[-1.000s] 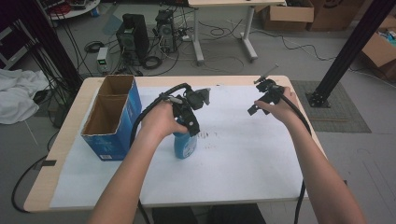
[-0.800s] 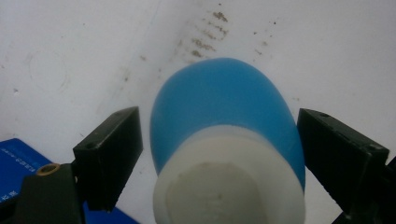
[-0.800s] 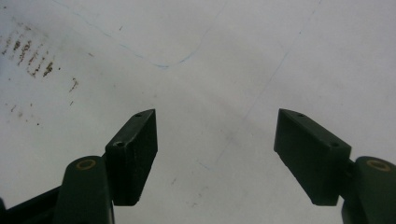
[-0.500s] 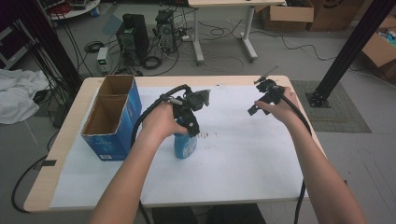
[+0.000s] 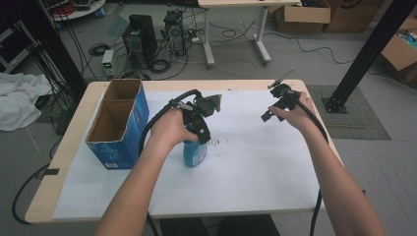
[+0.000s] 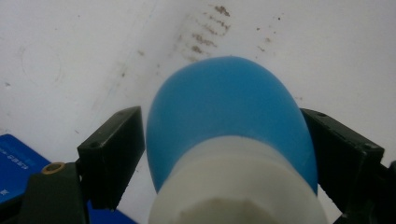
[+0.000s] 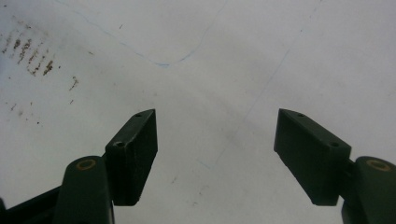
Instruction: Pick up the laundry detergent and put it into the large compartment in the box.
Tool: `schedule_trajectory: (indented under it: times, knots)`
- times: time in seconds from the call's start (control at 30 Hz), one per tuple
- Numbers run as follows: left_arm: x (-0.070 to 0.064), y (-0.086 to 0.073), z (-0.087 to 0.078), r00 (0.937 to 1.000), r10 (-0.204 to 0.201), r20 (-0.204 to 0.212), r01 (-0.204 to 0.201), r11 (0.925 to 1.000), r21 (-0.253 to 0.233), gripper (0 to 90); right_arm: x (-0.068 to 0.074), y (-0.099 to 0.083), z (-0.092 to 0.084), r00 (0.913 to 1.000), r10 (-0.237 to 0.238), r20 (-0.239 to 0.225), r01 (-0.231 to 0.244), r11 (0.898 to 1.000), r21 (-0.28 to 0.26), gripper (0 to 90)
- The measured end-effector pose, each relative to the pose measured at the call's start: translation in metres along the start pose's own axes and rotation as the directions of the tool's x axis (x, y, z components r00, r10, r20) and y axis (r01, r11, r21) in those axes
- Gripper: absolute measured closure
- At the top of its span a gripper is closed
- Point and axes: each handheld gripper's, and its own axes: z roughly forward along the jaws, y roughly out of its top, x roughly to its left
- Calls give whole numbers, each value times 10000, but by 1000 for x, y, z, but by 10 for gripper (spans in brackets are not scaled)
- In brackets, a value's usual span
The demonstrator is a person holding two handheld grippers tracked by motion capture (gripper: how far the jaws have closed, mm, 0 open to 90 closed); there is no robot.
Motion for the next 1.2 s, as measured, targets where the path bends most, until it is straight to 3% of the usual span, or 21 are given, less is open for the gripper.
schedule_trajectory:
  times: [0.67, 0.8, 1.2]
  knots:
    - [0, 0, 1, 9998, -197, 81, 196, 9998, 77, 235, 1, -1, 1, 10000, 0, -34, 0, 10000, 15, 304]
    - [2, -1, 0, 9992, -250, 299, 249, 9997, 45, 296, 1, -1, 1, 10000, -6, -33, 6, 10000, 13, 304]
    - [3, -2, -1, 9974, -449, 566, 448, 9990, 28, 337, 1, -2, 0, 10000, 39, -67, -39, 10000, -14, 304]
